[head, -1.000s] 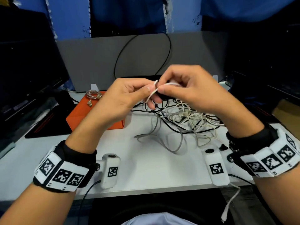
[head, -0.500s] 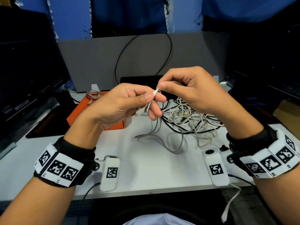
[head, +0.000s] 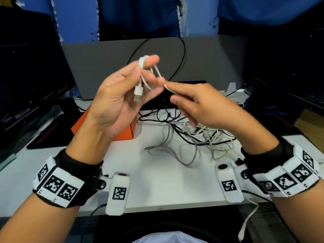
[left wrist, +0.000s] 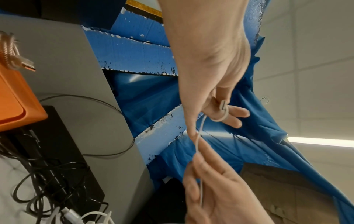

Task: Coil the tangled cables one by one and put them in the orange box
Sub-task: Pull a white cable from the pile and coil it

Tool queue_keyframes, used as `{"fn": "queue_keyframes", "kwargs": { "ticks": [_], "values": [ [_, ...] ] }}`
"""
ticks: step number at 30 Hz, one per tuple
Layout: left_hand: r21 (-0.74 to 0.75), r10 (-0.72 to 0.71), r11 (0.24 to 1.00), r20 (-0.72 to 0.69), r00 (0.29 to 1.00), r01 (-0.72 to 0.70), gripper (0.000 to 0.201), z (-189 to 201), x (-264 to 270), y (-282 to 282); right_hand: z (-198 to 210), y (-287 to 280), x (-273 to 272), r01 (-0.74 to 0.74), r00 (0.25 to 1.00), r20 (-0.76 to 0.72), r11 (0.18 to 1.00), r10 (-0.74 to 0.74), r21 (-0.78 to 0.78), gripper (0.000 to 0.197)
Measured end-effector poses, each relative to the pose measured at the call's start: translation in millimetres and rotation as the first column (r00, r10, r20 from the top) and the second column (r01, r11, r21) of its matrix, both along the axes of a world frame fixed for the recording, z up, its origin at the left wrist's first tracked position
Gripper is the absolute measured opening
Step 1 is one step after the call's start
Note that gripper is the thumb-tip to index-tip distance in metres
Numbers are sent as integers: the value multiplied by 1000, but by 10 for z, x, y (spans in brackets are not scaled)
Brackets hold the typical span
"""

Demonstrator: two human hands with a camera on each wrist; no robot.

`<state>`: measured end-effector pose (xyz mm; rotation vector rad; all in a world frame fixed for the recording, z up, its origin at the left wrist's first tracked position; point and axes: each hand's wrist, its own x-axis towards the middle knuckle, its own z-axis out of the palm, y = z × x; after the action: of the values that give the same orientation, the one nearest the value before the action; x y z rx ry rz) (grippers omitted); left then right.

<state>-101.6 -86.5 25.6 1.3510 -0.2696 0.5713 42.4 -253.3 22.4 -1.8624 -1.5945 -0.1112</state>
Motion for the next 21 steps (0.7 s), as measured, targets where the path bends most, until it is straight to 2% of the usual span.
{"fn": "queue_keyframes", "kwargs": {
  "ticks": [2,3,5,7,9,10,11,13,15,19,21],
  "values": [
    [76,200,977,23,980,-201,28,-6,26,-12,-30,-1,-50,-17,1000,23,982,22,-187,56],
    [190,322,927,32,946,-322,30,-26,48,-28,-32,-4,-77,-52,998,22,972,58,-229,54],
    [439,485,765,90,870,-472,28,-84,85,-70,-11,-17,-111,-93,994,36,961,106,-260,39],
    [613,483,657,106,869,-440,26,-140,97,-96,18,-29,-109,-90,993,50,970,104,-228,27],
    [755,436,581,28,900,-304,24,-149,93,-94,57,-49,-75,-108,994,-15,987,107,-120,16],
    [790,402,571,-31,915,-224,24,-141,84,-95,80,-58,-57,-118,991,-66,992,115,-48,11],
    [791,359,590,-79,930,-161,27,-126,68,-104,101,-70,-33,-118,986,-117,993,120,25,9],
    [724,269,683,-121,956,-101,32,-88,36,-111,112,-72,-2,-95,974,-192,984,123,149,9],
    [651,188,757,-143,972,-51,35,-67,20,-110,94,-48,2,-66,974,-197,975,109,210,11],
    [512,122,859,-175,977,-16,28,-79,15,-54,67,-23,-16,10,999,-53,994,-4,113,22],
    [441,81,897,-172,982,3,23,-86,20,-52,80,-40,-37,24,999,-47,995,-19,98,29]
  ]
}}
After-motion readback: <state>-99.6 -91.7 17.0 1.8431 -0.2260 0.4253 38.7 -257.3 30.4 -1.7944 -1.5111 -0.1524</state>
